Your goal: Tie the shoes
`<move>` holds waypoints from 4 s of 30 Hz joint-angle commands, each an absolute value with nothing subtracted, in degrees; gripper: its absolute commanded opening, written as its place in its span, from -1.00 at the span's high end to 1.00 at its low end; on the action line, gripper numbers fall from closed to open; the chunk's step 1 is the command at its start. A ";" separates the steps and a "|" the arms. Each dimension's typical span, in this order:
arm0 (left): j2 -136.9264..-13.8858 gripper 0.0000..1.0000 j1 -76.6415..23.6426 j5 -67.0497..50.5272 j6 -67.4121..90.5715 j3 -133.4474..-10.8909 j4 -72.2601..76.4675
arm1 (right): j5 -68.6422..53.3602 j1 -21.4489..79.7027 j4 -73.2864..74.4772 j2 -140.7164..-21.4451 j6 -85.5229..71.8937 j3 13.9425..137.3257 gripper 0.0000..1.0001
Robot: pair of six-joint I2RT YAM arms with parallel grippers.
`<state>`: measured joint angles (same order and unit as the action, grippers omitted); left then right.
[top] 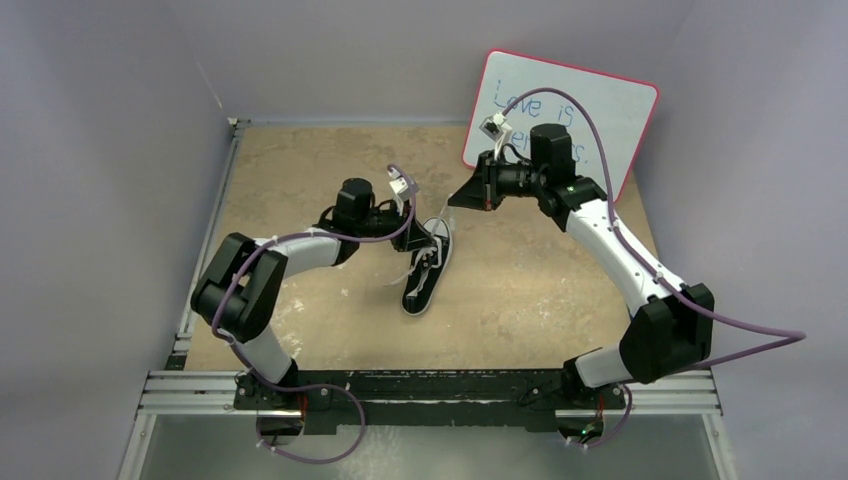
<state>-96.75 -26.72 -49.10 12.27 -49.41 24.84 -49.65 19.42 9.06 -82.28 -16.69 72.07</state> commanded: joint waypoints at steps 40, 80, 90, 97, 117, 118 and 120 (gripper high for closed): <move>-91.99 1.00 -26.10 -45.28 12.07 -50.50 20.04 | -62.85 20.71 -21.26 -104.90 -46.85 60.00 1.00; -94.18 1.00 -25.93 -42.98 12.36 -50.75 19.18 | -74.44 23.59 -45.05 -115.12 -55.06 54.91 0.98; -95.76 1.00 -25.83 -39.77 11.30 -51.67 16.36 | -73.35 21.55 -101.97 -125.68 -94.76 48.66 1.00; -98.17 1.00 -26.13 -39.38 13.93 -53.46 18.13 | -72.40 21.67 -59.85 -113.89 -63.69 49.95 1.00; -104.91 1.00 -28.12 -38.31 16.97 -53.15 17.03 | -60.44 20.05 -6.00 -109.70 -30.39 62.59 0.33; -104.74 1.00 -28.12 -38.12 16.96 -52.85 17.24 | -58.47 19.05 -2.07 -109.04 -28.91 63.11 0.31; -104.36 1.00 -28.12 -37.93 17.07 -52.08 17.76 | -54.48 17.36 7.26 -107.77 -24.81 64.61 0.27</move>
